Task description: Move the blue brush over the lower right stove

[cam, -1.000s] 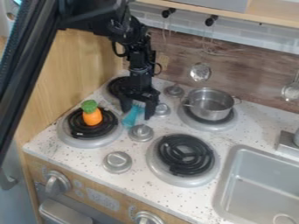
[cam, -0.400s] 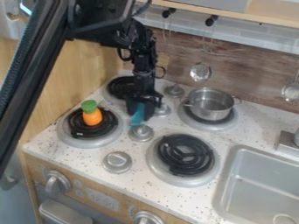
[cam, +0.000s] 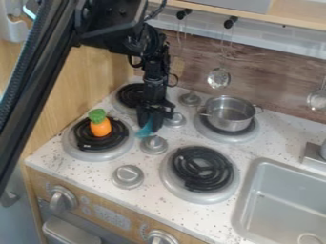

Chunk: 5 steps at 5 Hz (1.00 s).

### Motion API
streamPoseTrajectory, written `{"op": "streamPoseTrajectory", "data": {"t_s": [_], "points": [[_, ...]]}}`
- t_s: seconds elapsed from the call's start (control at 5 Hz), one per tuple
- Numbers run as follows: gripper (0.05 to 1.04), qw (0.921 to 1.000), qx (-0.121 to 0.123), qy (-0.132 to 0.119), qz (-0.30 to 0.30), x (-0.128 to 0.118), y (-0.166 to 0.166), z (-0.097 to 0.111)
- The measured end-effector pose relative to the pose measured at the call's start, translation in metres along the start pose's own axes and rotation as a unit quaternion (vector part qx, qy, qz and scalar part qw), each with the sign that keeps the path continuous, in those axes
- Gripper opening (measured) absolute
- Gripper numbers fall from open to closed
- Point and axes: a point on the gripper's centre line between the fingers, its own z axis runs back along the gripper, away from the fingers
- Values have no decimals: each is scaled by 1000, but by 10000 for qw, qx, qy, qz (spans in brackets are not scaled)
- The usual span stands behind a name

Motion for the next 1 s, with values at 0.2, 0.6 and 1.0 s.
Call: {"op": "streamPoseTrajectory", "data": {"t_s": [0.2, 0.6, 1.0], "points": [[334, 9997, -98, -205, -37, -3, -5, 2], [333, 9937, -395, -919, -497, -36, -31, 65], [333, 9878, -550, -524, -1363, -73, -81, 48]]}}
